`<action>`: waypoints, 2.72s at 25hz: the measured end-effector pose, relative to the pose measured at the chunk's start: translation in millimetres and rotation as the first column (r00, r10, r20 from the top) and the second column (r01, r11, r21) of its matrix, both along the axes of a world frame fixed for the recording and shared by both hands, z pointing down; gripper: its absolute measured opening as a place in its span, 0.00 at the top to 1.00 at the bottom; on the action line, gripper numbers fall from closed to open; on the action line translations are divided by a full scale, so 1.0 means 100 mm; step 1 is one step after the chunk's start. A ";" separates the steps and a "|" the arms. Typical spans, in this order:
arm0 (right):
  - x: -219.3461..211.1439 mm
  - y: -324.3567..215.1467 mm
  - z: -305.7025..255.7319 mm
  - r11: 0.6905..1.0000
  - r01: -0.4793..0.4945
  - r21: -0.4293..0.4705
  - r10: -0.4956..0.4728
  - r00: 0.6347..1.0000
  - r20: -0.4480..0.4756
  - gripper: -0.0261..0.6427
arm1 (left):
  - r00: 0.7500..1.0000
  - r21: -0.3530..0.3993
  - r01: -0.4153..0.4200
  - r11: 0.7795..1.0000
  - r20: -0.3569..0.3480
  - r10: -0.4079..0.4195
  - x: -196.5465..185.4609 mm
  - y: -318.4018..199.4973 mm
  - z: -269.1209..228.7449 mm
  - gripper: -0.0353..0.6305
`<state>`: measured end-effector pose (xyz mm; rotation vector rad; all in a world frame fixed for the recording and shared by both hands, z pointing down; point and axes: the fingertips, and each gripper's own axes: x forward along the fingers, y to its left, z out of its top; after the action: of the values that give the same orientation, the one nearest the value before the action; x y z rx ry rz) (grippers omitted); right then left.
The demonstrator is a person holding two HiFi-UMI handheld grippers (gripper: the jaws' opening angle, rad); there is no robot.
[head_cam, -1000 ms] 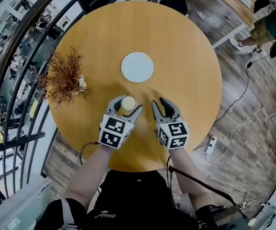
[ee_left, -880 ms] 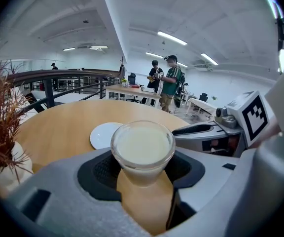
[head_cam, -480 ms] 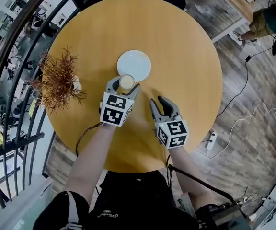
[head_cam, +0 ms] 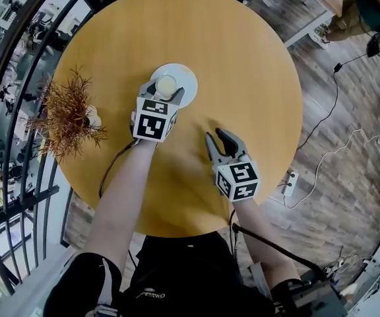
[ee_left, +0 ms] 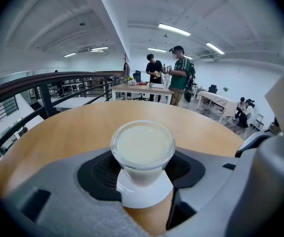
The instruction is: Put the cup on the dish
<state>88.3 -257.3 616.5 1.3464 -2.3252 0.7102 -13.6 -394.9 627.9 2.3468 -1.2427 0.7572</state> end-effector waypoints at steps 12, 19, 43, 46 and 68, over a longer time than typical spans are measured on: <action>0.07 0.01 0.09 1.000 -0.016 -0.017 0.016 1.000 0.008 0.80 | 0.998 -0.022 -0.006 1.000 0.054 0.007 0.04 -0.26 0.16 0.56; 0.08 -0.01 0.10 1.000 -0.019 -0.017 0.020 1.000 0.008 0.80 | 0.998 -0.033 -0.007 0.999 0.063 0.009 0.03 -0.26 0.24 0.56; 0.10 -0.02 0.20 0.999 -0.034 -0.028 0.034 0.999 0.003 0.80 | 0.996 -0.003 -0.024 1.000 0.085 0.024 0.04 -0.22 0.35 0.56; 0.10 -0.02 0.20 0.999 -0.036 -0.028 0.036 0.999 0.003 0.80 | 0.997 0.011 -0.016 1.000 0.077 0.016 0.04 -0.21 0.35 0.56; 0.11 0.01 0.20 0.999 -0.042 -0.031 0.042 0.999 0.000 0.80 | 0.998 0.034 0.014 0.999 0.068 -0.016 0.02 -0.22 0.34 0.56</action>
<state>99.0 -255.8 636.4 1.3855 -2.2828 0.7561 -11.9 -416.4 661.7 2.3533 -1.3099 0.8240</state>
